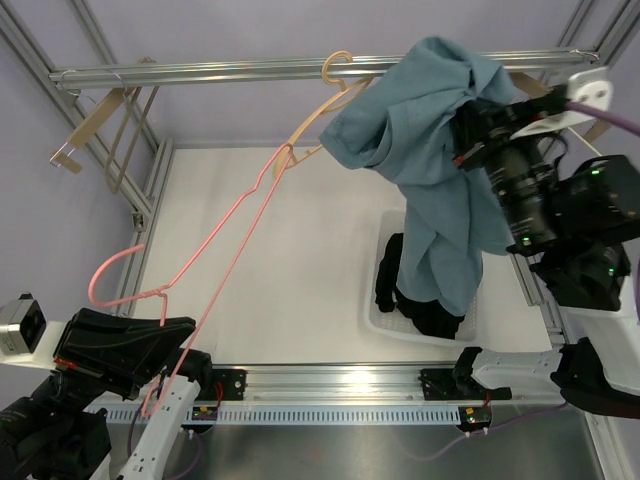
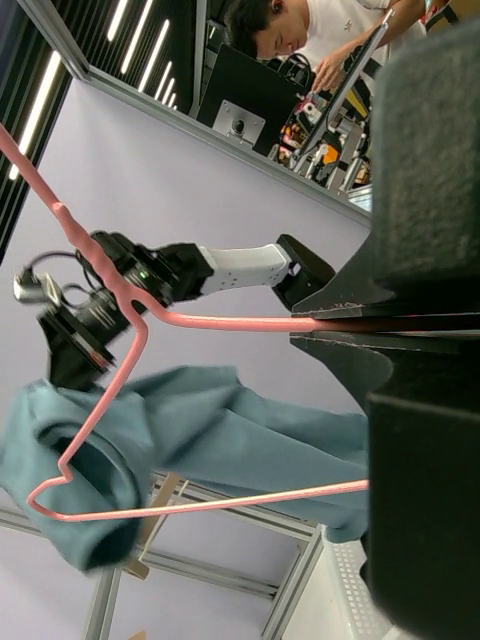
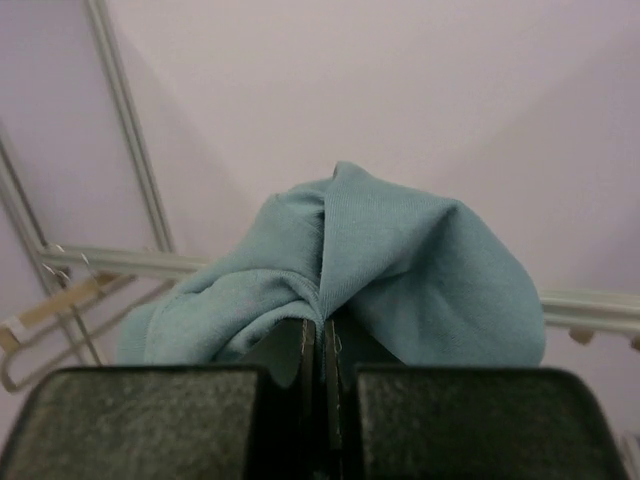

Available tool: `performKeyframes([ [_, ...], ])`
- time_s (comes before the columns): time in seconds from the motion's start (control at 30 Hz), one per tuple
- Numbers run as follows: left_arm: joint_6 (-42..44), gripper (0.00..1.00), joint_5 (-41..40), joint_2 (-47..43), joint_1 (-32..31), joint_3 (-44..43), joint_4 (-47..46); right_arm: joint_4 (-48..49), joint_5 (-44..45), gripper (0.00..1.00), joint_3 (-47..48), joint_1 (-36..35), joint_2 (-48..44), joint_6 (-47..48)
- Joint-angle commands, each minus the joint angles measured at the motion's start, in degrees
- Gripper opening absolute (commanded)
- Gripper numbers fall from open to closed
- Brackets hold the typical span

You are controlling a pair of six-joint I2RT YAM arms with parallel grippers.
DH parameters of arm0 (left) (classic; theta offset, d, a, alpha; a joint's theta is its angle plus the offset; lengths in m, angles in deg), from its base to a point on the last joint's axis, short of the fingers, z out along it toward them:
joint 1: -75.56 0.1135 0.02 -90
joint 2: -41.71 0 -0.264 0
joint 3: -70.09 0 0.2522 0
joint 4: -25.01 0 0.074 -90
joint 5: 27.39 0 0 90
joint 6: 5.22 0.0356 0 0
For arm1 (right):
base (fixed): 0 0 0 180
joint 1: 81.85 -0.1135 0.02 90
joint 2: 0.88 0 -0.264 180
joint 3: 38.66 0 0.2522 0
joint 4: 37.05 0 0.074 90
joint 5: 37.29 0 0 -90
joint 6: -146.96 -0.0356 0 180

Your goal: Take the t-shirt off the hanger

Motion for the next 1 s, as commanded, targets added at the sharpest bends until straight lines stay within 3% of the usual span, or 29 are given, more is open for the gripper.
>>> performKeyframes([
  [0.0,1.3,0.00,-0.8,1.7,-0.2,-0.5,-0.4,6.8,6.0,0.00,-10.8,1.9,-5.4,0.8],
  [0.17,1.4,0.00,-1.8,2.0,-0.2,0.3,-0.4,13.0,13.5,0.00,-33.3,3.4,-15.6,-2.8],
  [0.33,2.0,0.00,-2.5,2.7,-0.2,0.6,-0.4,13.7,29.7,0.00,-53.6,3.5,-25.7,-11.1],
  [0.47,2.4,0.00,-2.5,4.3,-0.2,0.4,-0.4,0.6,38.5,0.00,-61.1,3.5,-32.3,-25.6],
  [0.6,3.2,0.00,-3.2,5.0,-0.2,0.5,-0.4,-23.5,38.8,0.00,-63.3,3.5,-30.1,-51.2],
  [0.7,6.0,0.00,-5.1,6.0,-0.2,-0.1,3.7,-35.0,37.7,0.00,-65.0,3.5,-25.5,-67.6],
  [0.83,14.6,0.00,-10.4,7.6,-0.2,-2.3,10.7,-30.5,32.7,0.00,-70.8,3.8,-20.3,-73.0],
  [0.97,16.0,0.00,-12.6,8.9,-0.2,-0.2,11.3,-16.3,23.6,0.00,-78.1,7.0,-15.0,-67.6],
])
